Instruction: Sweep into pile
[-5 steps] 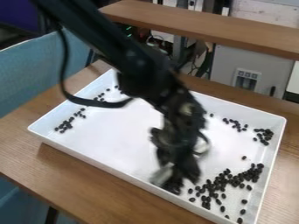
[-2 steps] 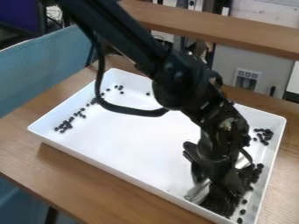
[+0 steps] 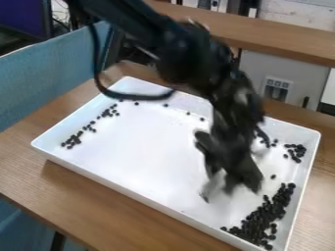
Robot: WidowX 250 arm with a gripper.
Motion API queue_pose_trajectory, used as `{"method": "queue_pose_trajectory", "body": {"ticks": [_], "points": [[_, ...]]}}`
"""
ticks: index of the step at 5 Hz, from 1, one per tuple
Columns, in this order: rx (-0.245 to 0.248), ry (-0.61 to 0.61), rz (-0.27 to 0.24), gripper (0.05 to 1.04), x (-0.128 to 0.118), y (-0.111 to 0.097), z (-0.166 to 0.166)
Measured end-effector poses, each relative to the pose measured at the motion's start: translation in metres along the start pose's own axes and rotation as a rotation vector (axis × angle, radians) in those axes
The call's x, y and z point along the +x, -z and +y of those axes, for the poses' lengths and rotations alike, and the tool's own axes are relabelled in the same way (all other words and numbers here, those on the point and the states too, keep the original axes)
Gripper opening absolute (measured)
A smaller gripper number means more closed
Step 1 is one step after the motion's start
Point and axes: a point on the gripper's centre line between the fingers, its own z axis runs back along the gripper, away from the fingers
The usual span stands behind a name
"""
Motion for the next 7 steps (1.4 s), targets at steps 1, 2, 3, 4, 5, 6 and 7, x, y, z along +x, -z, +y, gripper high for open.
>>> {"method": "queue_pose_trajectory", "body": {"ticks": [1, 2, 3, 4, 5, 6, 7], "points": [[0.021, -0.052, 0.014, 0.38, -0.002, -0.001, 0.041], [0.024, -0.138, 0.017, 0.38, -0.011, 0.006, 0.099], [-0.013, -0.182, 0.062, 0.38, -0.015, 0.032, 0.123], [-0.027, -0.192, 0.079, 0.442, -0.018, 0.042, 0.131], [-0.053, -0.199, 0.075, 0.752, -0.023, 0.039, 0.129], [-0.053, -0.167, 0.028, 0.991, -0.01, 0.012, 0.125], [-0.085, -0.072, 0.106, 1.003, -0.008, -0.006, 0.09]]}}
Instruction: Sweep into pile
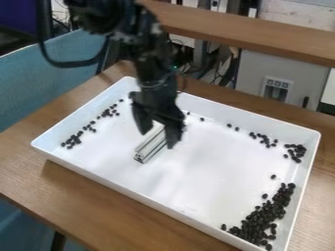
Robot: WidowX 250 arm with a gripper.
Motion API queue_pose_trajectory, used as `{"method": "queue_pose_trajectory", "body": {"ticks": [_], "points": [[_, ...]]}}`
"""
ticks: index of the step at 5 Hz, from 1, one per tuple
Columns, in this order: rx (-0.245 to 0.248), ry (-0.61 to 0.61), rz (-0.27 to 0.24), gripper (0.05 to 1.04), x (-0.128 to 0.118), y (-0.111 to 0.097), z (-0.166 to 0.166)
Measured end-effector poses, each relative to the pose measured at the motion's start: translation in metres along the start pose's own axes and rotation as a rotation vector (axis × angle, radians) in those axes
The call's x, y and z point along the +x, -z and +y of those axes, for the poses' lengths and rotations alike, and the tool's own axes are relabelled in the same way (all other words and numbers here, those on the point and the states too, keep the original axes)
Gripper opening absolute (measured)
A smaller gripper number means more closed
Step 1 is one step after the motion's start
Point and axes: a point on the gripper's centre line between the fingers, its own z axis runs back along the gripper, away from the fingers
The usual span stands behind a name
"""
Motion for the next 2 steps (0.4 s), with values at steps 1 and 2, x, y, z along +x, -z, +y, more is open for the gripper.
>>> {"method": "queue_pose_trajectory", "body": {"ticks": [1, 2], "points": [[-0.045, 0.046, 0.013, 1.0, -0.006, -0.033, -0.044], [-0.094, 0.141, -0.017, 1.0, -0.014, -0.054, -0.095]]}}
